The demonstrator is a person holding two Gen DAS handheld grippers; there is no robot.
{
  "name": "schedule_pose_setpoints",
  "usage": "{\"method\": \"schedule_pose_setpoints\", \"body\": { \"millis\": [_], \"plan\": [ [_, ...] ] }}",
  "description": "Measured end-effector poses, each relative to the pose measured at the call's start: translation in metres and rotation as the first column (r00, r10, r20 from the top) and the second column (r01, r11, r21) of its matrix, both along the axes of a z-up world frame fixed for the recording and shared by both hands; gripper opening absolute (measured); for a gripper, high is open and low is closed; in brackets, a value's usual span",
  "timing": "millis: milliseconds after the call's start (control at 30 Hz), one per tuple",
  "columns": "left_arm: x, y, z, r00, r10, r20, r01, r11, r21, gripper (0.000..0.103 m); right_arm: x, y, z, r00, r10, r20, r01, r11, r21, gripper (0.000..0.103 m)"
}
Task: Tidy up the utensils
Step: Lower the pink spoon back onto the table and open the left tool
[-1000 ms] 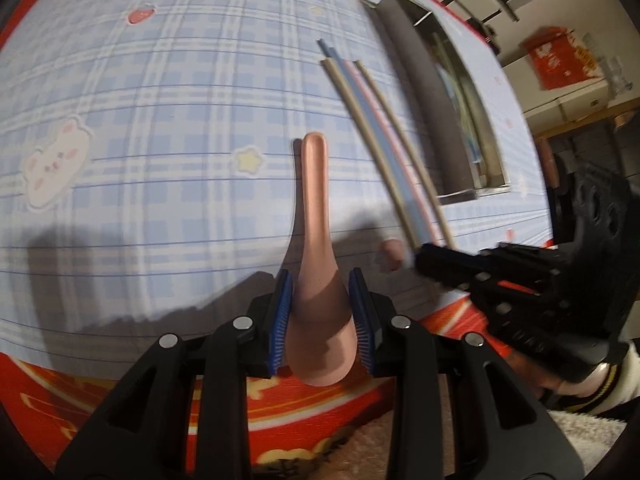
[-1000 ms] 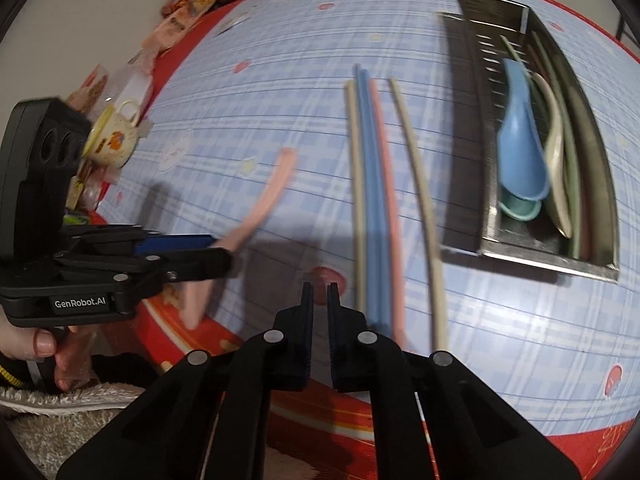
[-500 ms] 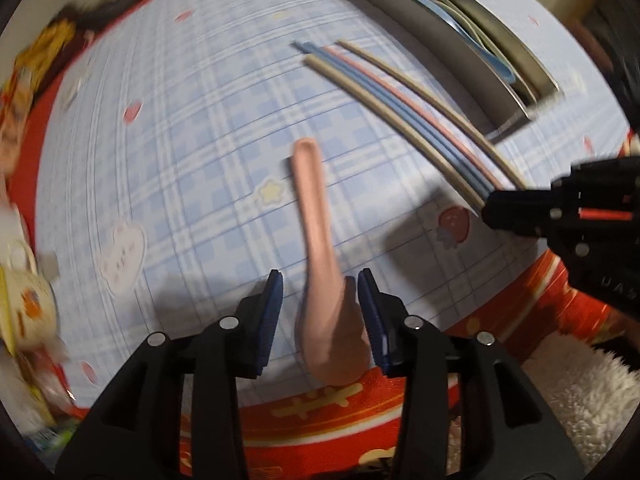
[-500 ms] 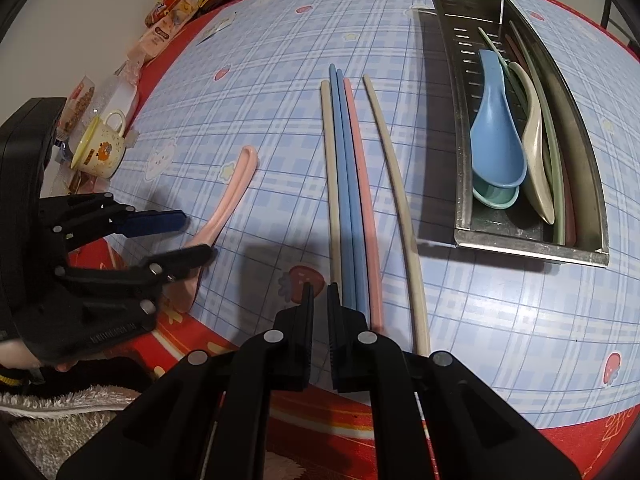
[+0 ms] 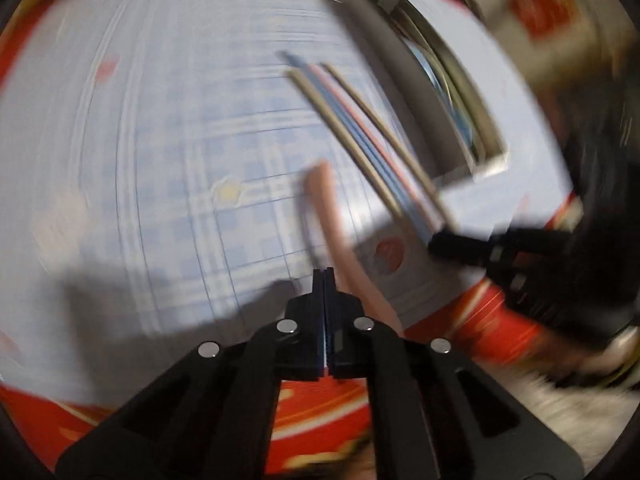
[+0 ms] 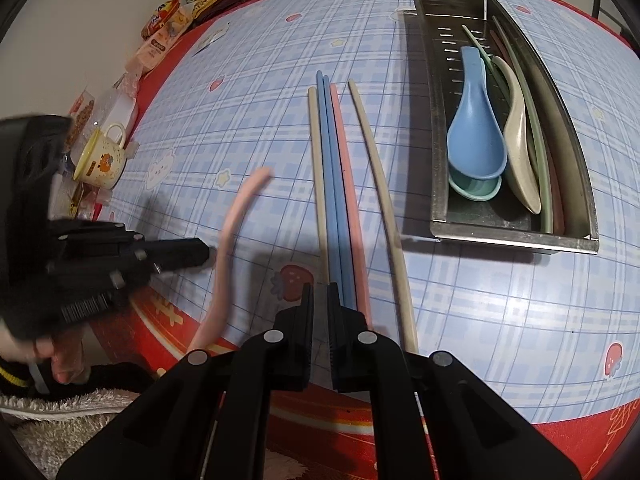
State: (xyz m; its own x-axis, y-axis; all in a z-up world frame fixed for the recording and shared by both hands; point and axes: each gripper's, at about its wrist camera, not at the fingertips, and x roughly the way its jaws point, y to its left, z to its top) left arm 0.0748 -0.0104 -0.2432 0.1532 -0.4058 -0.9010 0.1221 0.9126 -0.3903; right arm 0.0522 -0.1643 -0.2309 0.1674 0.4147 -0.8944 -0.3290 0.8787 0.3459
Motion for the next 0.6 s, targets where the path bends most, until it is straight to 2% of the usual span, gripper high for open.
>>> {"method": "schedule_pose_setpoints", "body": {
  "millis": [167,367,400,467,533,600],
  "plan": [
    [-0.008,0.031,-0.013,0.992,0.112,-0.053,-0.114,0.993,-0.036,0.005,0.001,0.004,0.001,1.0,0.013,0.002,-0.013,1.0,-0.002,0.007],
    [-0.004,0.025,0.004,0.997,0.074,0.007,-0.073,0.997,-0.023,0.006,0.003,0.008,0.002,1.0,0.007,0.004,-0.007,1.0,-0.007,0.007],
    [-0.003,0.021,0.005,0.998,0.066,0.011,-0.066,0.997,-0.026,0.007,0.003,0.007,0.002,1.0,0.006,0.002,-0.006,1.0,-0.006,0.007],
    [-0.004,0.019,0.005,0.998,0.056,0.015,-0.056,0.998,-0.041,0.025,0.003,0.007,0.002,1.0,0.008,0.001,-0.008,1.0,-0.008,0.007],
    [-0.006,0.014,0.004,0.999,0.046,0.015,-0.045,0.997,-0.063,0.031,0.002,0.005,0.002,1.0,0.01,-0.005,-0.011,1.0,-0.009,0.007],
    [-0.002,0.006,0.003,0.999,0.03,0.015,-0.028,0.997,-0.067,0.031,-0.001,0.002,0.0,1.0,0.014,-0.013,-0.014,1.0,-0.007,0.007]
  ]
}}
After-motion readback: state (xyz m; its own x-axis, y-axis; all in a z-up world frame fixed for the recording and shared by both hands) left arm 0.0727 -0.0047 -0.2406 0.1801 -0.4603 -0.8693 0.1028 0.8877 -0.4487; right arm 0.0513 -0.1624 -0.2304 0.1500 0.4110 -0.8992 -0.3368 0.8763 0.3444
